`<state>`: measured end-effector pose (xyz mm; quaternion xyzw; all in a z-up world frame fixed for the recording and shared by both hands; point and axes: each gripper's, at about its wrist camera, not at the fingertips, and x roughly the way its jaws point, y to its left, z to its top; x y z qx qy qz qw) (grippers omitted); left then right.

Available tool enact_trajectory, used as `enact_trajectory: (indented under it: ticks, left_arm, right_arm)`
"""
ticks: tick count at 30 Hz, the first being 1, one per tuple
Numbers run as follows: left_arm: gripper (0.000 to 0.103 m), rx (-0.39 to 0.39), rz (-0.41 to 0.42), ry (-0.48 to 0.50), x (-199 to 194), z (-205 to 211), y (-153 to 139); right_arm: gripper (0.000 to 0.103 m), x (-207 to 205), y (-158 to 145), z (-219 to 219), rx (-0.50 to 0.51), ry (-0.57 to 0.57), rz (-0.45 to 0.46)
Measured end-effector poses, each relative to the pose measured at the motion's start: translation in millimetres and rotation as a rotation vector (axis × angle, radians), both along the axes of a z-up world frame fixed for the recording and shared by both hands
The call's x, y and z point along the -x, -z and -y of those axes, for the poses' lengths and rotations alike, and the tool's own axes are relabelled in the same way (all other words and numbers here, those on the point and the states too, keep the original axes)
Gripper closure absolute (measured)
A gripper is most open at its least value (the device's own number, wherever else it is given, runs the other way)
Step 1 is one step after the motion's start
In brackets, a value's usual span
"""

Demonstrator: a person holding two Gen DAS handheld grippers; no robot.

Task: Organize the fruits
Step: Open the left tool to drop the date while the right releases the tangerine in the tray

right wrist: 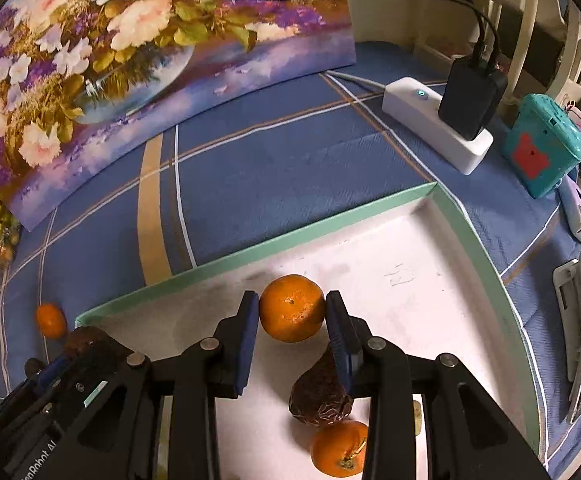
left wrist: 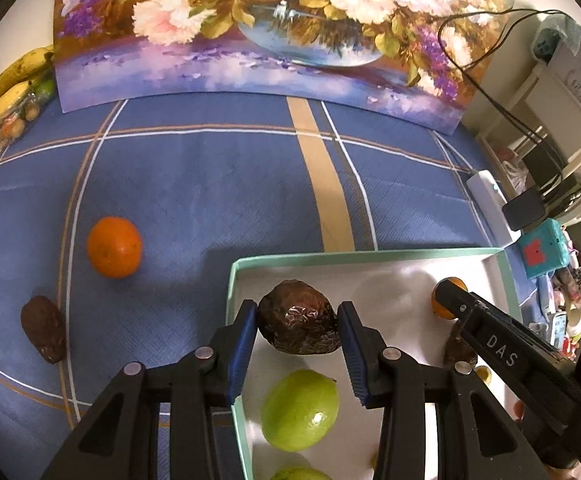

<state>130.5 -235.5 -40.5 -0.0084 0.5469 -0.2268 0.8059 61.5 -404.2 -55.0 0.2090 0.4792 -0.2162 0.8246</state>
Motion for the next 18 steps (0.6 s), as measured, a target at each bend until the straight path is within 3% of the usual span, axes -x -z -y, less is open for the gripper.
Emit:
enact_trajectory:
  ticks: [14, 18]
  left_arm:
    - [0.055, -0.019, -0.004, 0.036, 1, 3, -7]
    - [0.05, -0.041, -0.01, 0.036, 3, -1, -18]
  right_arm:
    - [0.067, 0, -4, -5, 0.037, -0.019, -0.024]
    - [0.058, 2, -19, -9, 0.059, -0.026, -0.018]
